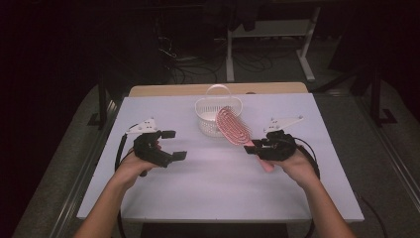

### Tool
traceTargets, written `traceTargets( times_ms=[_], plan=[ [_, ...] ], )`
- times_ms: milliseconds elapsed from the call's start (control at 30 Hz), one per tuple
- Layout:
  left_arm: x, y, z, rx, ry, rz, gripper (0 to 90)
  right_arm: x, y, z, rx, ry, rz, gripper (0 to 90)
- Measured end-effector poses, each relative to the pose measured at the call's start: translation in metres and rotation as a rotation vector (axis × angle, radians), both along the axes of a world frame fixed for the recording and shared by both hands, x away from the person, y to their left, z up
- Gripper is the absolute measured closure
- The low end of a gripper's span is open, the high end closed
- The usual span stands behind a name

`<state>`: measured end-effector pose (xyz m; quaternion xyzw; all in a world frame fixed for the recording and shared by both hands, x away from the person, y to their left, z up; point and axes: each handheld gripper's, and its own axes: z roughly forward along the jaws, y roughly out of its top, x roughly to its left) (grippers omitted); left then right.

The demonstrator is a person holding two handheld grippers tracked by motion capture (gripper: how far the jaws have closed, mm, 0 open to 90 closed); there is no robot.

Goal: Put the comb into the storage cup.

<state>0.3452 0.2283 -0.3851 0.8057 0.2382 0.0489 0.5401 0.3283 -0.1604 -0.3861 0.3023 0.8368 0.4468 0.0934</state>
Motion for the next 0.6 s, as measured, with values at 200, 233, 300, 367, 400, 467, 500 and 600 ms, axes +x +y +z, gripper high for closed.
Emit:
traceTargets(
  times_ms=[200, 233, 300, 367, 400, 467, 500, 600],
  plan=[
    [0.006, -0.011, 0.008, -0.01, -0.008, -0.012, 0.1, 0.0, 0.002, -0.001, 0.01, -0.006, -0.003, 68.8],
    [0.007, -0.013, 0.009, -0.012, -0.008, -0.013, 0.2, 0.0, 0.003, -0.001, 0.011, -0.005, -0.002, 68.8],
    [0.01, -0.017, 0.01, -0.019, -0.011, -0.017, 0.1, 0.0, 0.003, -0.001, 0.011, -0.011, -0.005, 68.8],
    [0.011, -0.02, 0.012, -0.02, -0.012, -0.021, 0.1, 0.0, 0.004, -0.002, 0.012, -0.016, -0.004, 68.8],
    [0.012, -0.022, 0.012, -0.02, -0.013, -0.022, 0.1, 0.0, 0.005, -0.002, 0.012, -0.017, -0.003, 68.8],
    [0.014, -0.025, 0.013, -0.018, -0.015, -0.026, 0.1, -0.001, 0.006, -0.002, 0.012, -0.015, -0.004, 68.8],
    [0.014, -0.027, 0.013, -0.02, -0.013, -0.028, 0.1, -0.001, 0.007, -0.003, 0.014, -0.014, -0.003, 68.8],
    [0.015, -0.032, 0.014, -0.029, -0.014, -0.033, 0.1, 0.0, 0.009, -0.004, 0.017, -0.015, -0.002, 68.8]
  ],
)
